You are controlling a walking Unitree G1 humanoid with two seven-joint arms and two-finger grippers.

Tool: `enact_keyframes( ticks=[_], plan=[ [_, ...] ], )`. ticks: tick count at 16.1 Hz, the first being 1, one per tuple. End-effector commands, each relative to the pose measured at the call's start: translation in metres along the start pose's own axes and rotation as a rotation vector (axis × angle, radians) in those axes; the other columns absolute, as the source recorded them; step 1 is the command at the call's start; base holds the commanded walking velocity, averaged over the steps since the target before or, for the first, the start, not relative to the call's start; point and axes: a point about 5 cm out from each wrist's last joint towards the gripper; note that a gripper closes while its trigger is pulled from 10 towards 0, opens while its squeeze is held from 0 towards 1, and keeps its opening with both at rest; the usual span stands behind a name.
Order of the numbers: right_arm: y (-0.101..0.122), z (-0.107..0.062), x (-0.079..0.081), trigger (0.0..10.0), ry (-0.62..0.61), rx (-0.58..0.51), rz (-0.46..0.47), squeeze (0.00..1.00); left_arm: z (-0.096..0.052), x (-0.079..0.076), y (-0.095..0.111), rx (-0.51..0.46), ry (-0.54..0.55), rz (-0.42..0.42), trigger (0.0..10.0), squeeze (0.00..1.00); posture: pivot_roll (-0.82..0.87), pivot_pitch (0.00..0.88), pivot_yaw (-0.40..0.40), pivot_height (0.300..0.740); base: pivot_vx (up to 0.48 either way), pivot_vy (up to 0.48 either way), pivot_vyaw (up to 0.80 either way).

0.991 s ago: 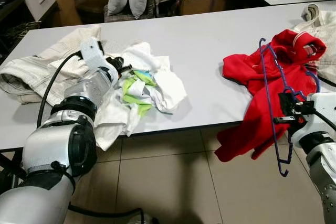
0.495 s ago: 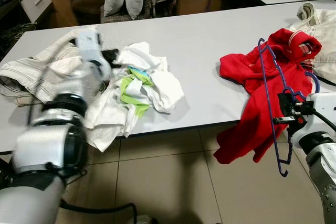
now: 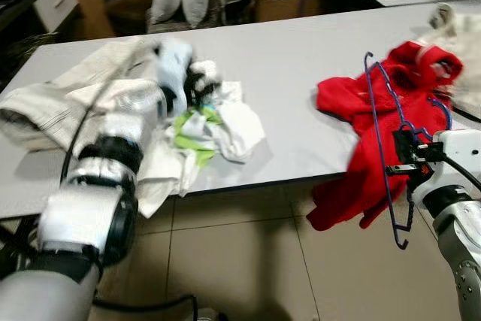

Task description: Hang hanger

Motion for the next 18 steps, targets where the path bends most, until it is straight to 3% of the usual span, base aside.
enact_keyframes(
  ticks=[1,3,4,5,7,9,11,12,16,18],
  plan=[
    [0.002,-0.001,0.002,10.0,0.007,-0.016,-0.007,0.0,-0.001,0.001,-0.01,0.053,0.003,0.045,10.0,0.0,-0.11,0.0,0.121,0.74,0.0,0.0,0.0],
    [0.002,-0.002,0.004,10.0,0.011,-0.014,-0.005,0.0,-0.009,-0.004,-0.059,0.316,-0.074,0.168,10.0,0.0,-0.11,0.0,0.127,0.74,0.0,0.0,0.0],
    [0.001,-0.003,0.004,10.0,0.014,-0.012,-0.004,0.0,-0.015,0.0,-0.07,0.379,-0.071,0.184,10.0,0.0,-0.12,0.0,0.128,0.74,0.0,0.0,0.0],
    [0.001,-0.004,0.004,10.0,0.016,-0.01,-0.004,0.0,-0.019,0.001,-0.073,0.399,-0.098,0.138,10.0,0.0,-0.11,0.0,0.125,0.74,0.0,0.0,0.0],
    [0.0,-0.004,0.004,10.0,0.017,-0.007,-0.004,0.0,-0.02,-0.003,-0.068,0.367,-0.197,0.063,10.0,0.0,-0.11,0.0,0.124,0.74,0.0,0.0,0.0],
    [0.0,-0.003,0.003,10.0,0.021,-0.007,-0.004,0.0,-0.03,-0.015,-0.064,0.361,-0.459,0.037,10.0,0.0,-0.11,0.0,0.124,0.74,0.0,0.0,0.0],
    [0.0,-0.003,0.003,10.0,0.023,-0.008,-0.004,0.0,-0.036,-0.019,-0.061,0.361,-0.559,0.012,10.0,0.0,-0.11,0.0,0.124,0.74,0.0,0.0,0.0],
    [0.001,-0.003,0.003,10.0,0.024,-0.009,-0.006,0.0,-0.037,-0.022,-0.041,0.263,-0.608,-0.064,10.0,0.0,-0.1,0.0,0.115,0.74,0.0,0.0,0.0],
    [0.001,-0.002,0.001,10.0,0.016,-0.012,-0.007,0.0,-0.022,-0.018,0.009,-0.05,-0.482,-0.113,10.0,0.0,-0.1,0.0,0.118,0.74,0.0,0.0,0.0],
    [0.002,-0.001,0.001,10.0,0.012,-0.016,-0.005,0.0,-0.003,-0.026,0.014,-0.043,-0.335,0.034,10.0,0.0,-0.1,0.0,0.122,0.74,0.0,0.0,0.0]
  ],
)
Point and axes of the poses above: a point about 5 cm out from each wrist's last joint towards the gripper, its own z axis pointing out of the wrist towards the gripper, its own y axis along the axis of the wrist's last joint, x = y × z, and after that the axes turned 8 degrees about -z, right-handed
